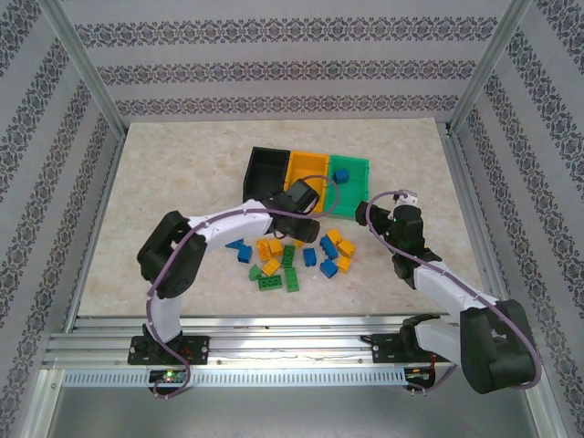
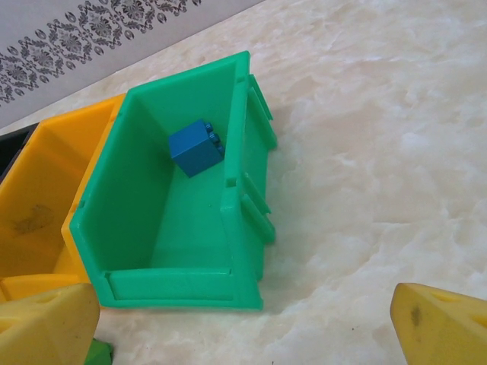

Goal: Sort the legos into containers by color
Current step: Pick up the lego from the center of the table.

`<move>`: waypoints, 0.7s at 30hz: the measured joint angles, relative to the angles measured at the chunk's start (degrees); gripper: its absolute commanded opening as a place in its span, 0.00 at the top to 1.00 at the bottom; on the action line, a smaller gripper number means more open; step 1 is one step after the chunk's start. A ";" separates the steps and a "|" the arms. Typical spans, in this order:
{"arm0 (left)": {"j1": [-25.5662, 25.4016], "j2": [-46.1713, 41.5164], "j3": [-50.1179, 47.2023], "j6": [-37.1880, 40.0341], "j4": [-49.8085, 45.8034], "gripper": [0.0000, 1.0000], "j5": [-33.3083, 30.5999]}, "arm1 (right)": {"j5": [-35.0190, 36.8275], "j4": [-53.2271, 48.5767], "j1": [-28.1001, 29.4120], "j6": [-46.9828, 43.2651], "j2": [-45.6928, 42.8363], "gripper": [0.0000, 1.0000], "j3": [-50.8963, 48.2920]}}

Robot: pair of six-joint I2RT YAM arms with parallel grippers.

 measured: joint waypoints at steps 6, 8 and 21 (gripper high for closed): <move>0.02 3.45 2.62 0.04 -2.64 0.46 1.09 | 0.00 -0.02 0.00 0.00 -0.22 0.02 0.00; 0.00 3.56 2.62 0.04 -3.80 0.46 0.85 | 0.00 0.00 0.00 0.00 -0.35 0.02 0.00; 0.44 4.96 2.62 -0.02 -5.66 0.67 -0.44 | 0.00 -0.02 0.02 -0.02 -0.35 0.02 0.00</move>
